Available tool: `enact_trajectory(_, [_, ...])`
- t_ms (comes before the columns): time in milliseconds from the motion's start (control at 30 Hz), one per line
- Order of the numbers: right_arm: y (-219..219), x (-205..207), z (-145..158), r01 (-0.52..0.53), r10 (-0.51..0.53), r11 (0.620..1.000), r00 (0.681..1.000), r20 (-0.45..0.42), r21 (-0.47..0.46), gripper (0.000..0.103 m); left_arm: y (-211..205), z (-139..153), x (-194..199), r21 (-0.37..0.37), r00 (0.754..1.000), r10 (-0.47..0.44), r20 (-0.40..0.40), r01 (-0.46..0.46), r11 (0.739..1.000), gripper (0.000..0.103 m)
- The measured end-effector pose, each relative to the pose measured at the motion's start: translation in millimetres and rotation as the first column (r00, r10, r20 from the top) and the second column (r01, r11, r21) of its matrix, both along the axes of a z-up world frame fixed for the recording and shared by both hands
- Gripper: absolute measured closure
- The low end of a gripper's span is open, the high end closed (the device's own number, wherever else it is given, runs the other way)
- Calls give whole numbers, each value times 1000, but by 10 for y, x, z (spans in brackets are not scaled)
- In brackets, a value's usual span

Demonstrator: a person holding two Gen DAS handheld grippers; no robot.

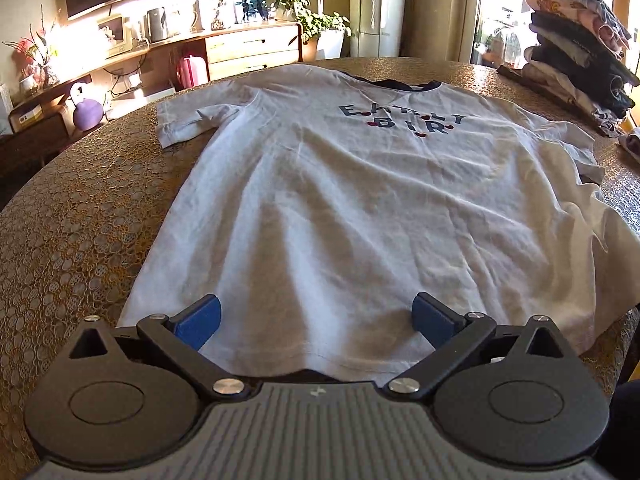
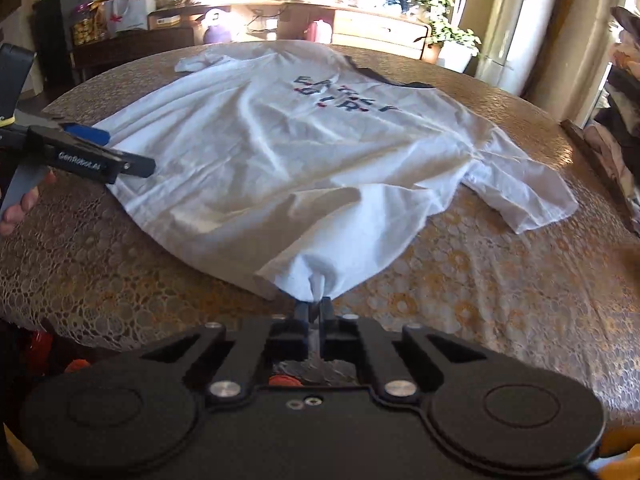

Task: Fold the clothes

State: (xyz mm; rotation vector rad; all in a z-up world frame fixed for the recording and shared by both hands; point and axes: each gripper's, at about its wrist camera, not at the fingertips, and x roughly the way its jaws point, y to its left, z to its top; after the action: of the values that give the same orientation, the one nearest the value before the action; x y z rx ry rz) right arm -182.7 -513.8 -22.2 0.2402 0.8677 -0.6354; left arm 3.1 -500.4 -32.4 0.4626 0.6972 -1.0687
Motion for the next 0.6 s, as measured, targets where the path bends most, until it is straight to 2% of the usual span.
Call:
enact_trajectory(167, [-102,-449,215,75,-80,995,994,77,61,0,0,7,9,6,1000,-2,-2,2,1000,0])
enact_trajectory(233, [-151,-589,209,93,-102,990,991,85,103,0,-2,10,12,9,1000,-6,-3,6,1000,0])
enact_trajectory(400, [-18,-602,37,11,-9,991,1000,-11,135,0,-7,19,19,18,1000,-10,-6,10,1000,0])
enact_trajectory(600, [160,-643,98,-94,96,993,995,-23,68,0,8,32,97,26,1000,-11,-10,11,1000,0])
